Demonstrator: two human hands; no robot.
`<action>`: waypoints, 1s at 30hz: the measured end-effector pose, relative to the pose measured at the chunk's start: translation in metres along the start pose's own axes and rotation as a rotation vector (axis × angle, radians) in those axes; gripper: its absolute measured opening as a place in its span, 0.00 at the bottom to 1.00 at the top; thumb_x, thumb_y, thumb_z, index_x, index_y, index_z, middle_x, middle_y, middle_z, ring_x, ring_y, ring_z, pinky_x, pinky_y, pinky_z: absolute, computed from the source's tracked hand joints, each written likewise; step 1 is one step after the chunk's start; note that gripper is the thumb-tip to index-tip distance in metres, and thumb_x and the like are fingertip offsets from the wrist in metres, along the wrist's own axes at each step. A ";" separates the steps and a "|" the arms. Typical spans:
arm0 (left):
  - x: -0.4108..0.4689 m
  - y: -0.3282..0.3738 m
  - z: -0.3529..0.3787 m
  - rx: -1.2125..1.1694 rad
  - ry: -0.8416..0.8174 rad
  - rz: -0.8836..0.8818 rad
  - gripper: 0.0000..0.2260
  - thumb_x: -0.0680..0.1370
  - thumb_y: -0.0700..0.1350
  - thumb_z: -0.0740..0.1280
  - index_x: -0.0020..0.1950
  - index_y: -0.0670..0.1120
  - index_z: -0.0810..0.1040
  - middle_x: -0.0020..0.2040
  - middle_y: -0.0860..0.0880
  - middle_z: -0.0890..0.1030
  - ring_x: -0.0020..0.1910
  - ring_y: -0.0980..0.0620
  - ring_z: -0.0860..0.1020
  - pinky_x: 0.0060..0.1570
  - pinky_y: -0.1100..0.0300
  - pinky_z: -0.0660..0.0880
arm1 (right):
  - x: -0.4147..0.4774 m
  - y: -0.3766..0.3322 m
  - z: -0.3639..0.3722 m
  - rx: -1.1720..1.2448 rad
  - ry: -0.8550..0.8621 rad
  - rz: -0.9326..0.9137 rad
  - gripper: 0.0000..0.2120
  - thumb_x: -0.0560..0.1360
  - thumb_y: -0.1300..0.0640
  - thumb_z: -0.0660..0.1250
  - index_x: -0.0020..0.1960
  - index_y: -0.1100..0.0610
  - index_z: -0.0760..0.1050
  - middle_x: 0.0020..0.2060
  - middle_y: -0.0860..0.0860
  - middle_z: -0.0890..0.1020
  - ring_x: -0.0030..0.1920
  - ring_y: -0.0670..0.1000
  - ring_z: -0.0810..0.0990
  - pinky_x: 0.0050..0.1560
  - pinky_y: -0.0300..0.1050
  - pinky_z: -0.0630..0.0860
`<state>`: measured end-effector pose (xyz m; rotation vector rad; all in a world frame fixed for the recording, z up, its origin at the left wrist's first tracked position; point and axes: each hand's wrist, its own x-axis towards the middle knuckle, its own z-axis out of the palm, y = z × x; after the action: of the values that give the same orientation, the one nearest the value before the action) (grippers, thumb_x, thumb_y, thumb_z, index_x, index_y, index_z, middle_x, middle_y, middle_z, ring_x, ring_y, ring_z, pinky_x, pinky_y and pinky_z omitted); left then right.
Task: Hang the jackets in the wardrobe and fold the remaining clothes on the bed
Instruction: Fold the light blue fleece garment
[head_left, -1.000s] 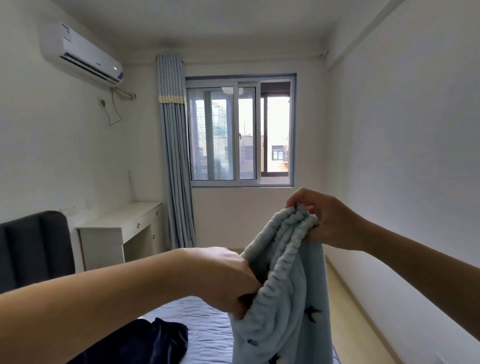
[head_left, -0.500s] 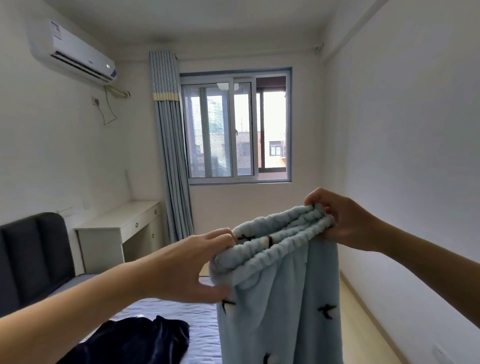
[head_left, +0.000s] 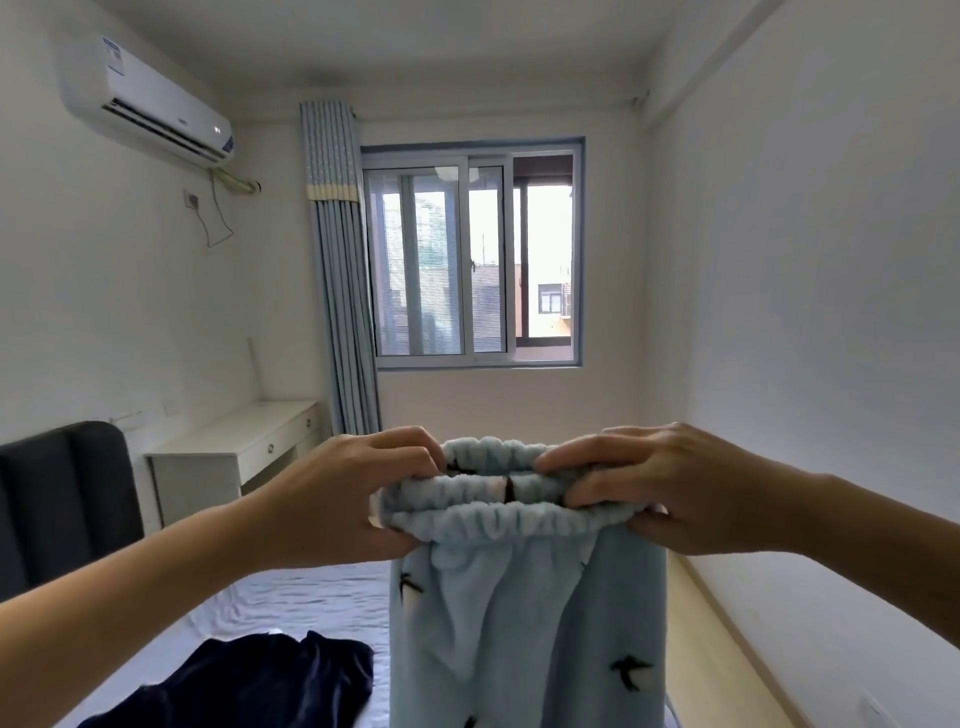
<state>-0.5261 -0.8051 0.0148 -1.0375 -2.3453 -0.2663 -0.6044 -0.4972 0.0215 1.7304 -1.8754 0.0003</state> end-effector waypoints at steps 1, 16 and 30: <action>-0.002 0.004 -0.001 0.029 0.013 0.025 0.14 0.66 0.46 0.74 0.48 0.51 0.75 0.53 0.60 0.74 0.40 0.48 0.80 0.35 0.54 0.78 | -0.001 -0.001 0.000 -0.056 -0.028 -0.027 0.10 0.77 0.53 0.63 0.56 0.49 0.78 0.65 0.46 0.74 0.57 0.46 0.78 0.52 0.36 0.79; -0.026 0.023 -0.009 0.522 -0.364 0.071 0.14 0.69 0.57 0.64 0.49 0.54 0.65 0.34 0.55 0.77 0.27 0.56 0.72 0.27 0.67 0.65 | -0.001 0.022 0.004 -0.130 -0.213 0.041 0.09 0.69 0.53 0.74 0.47 0.48 0.78 0.54 0.45 0.78 0.48 0.44 0.80 0.39 0.38 0.81; -0.023 -0.021 -0.057 0.247 -0.160 -0.062 0.14 0.77 0.56 0.62 0.43 0.47 0.78 0.42 0.55 0.79 0.37 0.60 0.76 0.38 0.71 0.73 | -0.023 0.049 -0.013 0.021 -0.184 0.317 0.18 0.74 0.41 0.60 0.55 0.49 0.79 0.48 0.42 0.77 0.36 0.34 0.73 0.38 0.22 0.70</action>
<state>-0.5058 -0.8556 0.0499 -0.8953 -2.4786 0.0862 -0.6439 -0.4634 0.0416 1.4703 -2.2756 -0.0165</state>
